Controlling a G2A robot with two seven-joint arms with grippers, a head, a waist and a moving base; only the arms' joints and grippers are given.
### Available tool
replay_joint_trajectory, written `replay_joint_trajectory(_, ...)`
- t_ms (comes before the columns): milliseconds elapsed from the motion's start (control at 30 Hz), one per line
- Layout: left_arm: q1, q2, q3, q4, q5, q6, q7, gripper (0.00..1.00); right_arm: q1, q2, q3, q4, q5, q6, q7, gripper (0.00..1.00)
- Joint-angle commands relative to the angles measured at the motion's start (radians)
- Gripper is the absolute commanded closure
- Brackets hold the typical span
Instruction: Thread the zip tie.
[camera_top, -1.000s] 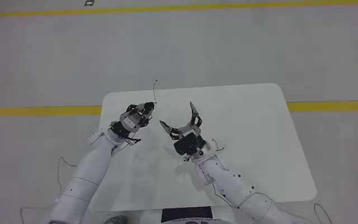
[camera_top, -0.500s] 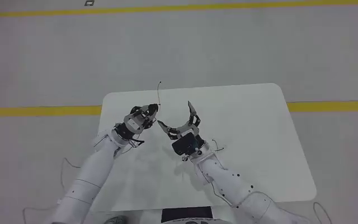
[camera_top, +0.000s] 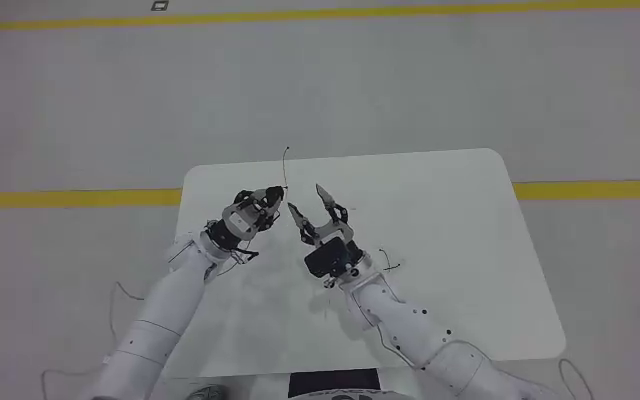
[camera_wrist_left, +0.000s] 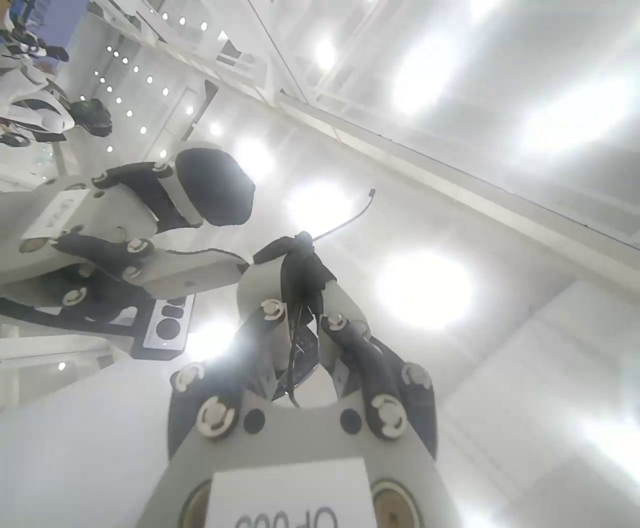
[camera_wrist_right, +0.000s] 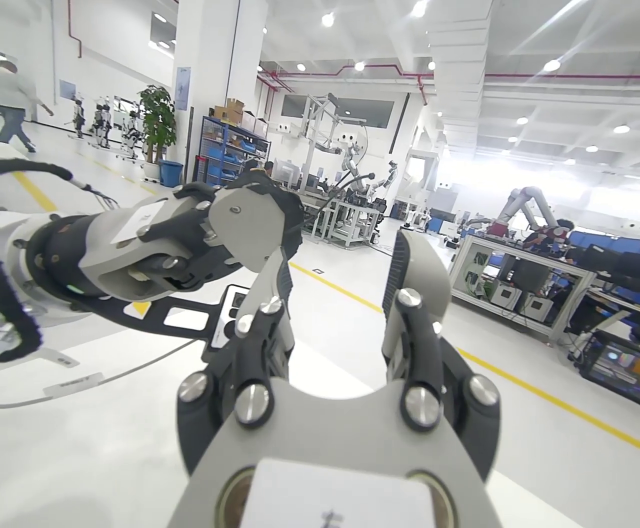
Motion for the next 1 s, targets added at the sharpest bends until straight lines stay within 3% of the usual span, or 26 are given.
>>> replay_joint_trajectory(0,0.0,0.0,0.0,0.0,0.0,0.0,0.0,1.0,-0.001,0.0,-0.003,-0.002,0.0,0.0,0.001,0.62)
replay_joint_trajectory(967,0.0,0.0,0.0,0.0,0.0,0.0,0.0,1.0,0.025,-0.025,-0.034,0.011,0.0,0.0,0.008,0.71)
